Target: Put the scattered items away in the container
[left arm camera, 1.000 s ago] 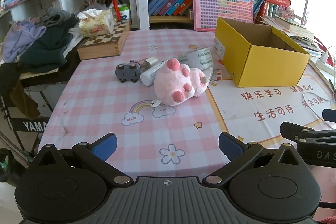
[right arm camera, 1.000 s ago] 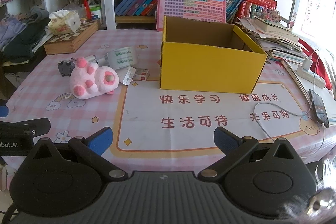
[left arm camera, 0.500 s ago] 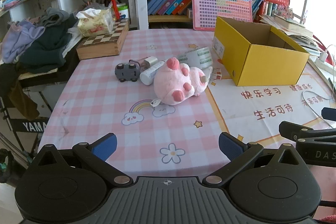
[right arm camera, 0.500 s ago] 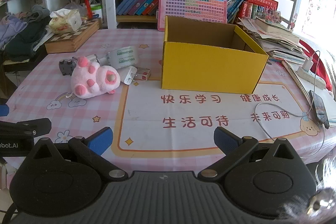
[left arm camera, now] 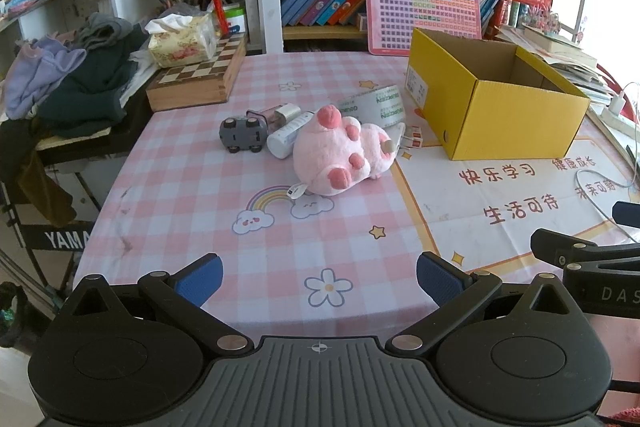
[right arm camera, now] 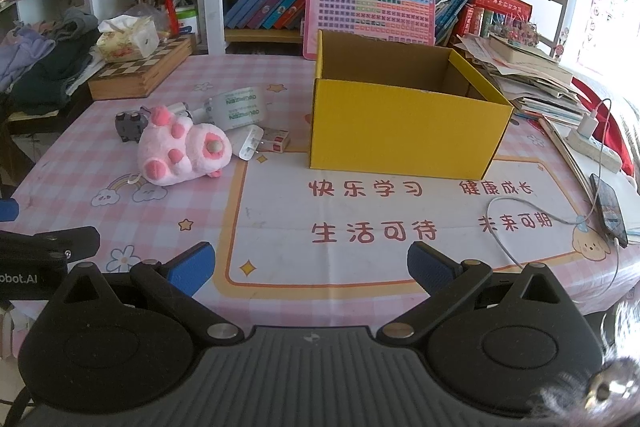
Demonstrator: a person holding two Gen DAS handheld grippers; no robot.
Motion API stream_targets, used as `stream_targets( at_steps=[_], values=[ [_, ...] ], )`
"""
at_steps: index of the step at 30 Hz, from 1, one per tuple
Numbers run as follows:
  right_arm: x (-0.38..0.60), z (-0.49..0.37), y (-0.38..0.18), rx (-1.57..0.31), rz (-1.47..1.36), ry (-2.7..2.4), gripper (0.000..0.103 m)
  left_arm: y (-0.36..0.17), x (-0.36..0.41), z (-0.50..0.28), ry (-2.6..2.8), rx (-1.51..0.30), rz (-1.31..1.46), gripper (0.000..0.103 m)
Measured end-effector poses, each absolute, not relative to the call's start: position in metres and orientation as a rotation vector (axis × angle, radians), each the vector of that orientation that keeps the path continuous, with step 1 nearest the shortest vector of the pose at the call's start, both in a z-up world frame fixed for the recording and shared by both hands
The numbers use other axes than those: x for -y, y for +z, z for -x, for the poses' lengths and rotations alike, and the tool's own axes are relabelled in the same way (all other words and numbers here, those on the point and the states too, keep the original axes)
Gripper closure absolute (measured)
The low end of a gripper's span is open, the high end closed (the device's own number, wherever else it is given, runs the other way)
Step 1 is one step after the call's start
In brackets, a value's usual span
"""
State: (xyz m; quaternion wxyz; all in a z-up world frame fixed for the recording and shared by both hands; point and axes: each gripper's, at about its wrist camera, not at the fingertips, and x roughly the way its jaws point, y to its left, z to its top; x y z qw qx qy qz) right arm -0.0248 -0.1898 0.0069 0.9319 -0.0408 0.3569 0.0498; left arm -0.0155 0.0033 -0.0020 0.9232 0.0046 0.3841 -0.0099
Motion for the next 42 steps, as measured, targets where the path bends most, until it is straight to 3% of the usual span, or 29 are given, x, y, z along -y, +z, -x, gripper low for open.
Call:
stream_targets(
  at_steps=[42],
  values=[
    [0.1834,0.0215,0.0083,-0.720,0.102,0.124,0.000,-0.0012,-0.0017,0.0094,-0.053,-0.777,-0.040,0.000]
  ],
)
